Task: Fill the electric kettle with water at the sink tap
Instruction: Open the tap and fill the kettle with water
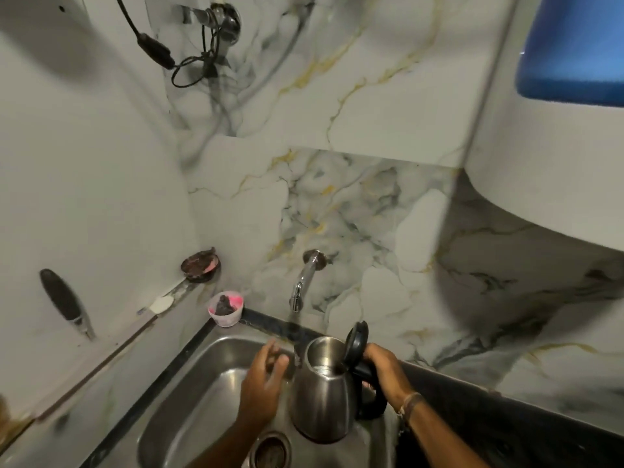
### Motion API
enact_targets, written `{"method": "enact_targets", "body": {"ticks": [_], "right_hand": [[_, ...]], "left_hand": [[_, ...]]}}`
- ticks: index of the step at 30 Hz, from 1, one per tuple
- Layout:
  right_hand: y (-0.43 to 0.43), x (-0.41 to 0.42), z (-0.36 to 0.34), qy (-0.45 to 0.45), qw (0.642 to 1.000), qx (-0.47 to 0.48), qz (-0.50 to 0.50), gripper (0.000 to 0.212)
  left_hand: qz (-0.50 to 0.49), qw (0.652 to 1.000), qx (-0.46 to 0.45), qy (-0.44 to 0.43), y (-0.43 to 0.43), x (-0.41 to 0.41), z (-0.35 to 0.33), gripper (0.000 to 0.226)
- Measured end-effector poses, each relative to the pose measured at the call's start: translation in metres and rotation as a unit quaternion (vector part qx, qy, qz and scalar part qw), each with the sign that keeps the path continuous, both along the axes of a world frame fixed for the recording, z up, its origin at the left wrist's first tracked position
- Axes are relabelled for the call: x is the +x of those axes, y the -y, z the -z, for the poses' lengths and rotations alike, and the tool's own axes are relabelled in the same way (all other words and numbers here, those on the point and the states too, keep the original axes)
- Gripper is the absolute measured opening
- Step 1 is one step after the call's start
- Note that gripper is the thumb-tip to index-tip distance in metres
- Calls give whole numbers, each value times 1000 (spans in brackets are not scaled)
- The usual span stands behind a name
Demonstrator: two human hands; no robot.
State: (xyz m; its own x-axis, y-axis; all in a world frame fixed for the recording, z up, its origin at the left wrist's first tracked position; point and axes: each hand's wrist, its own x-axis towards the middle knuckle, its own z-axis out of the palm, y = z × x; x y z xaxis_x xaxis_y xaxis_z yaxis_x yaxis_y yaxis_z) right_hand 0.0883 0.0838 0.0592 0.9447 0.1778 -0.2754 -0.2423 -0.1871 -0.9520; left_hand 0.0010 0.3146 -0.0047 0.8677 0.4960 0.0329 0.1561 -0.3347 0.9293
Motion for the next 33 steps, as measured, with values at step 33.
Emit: {"method": "enact_targets", "body": {"ticks": [33], "right_hand": [[-119, 15, 30, -10, 993, -49, 102, 31]], "left_hand": [[367, 847, 354, -153, -98, 183, -73, 47]]}}
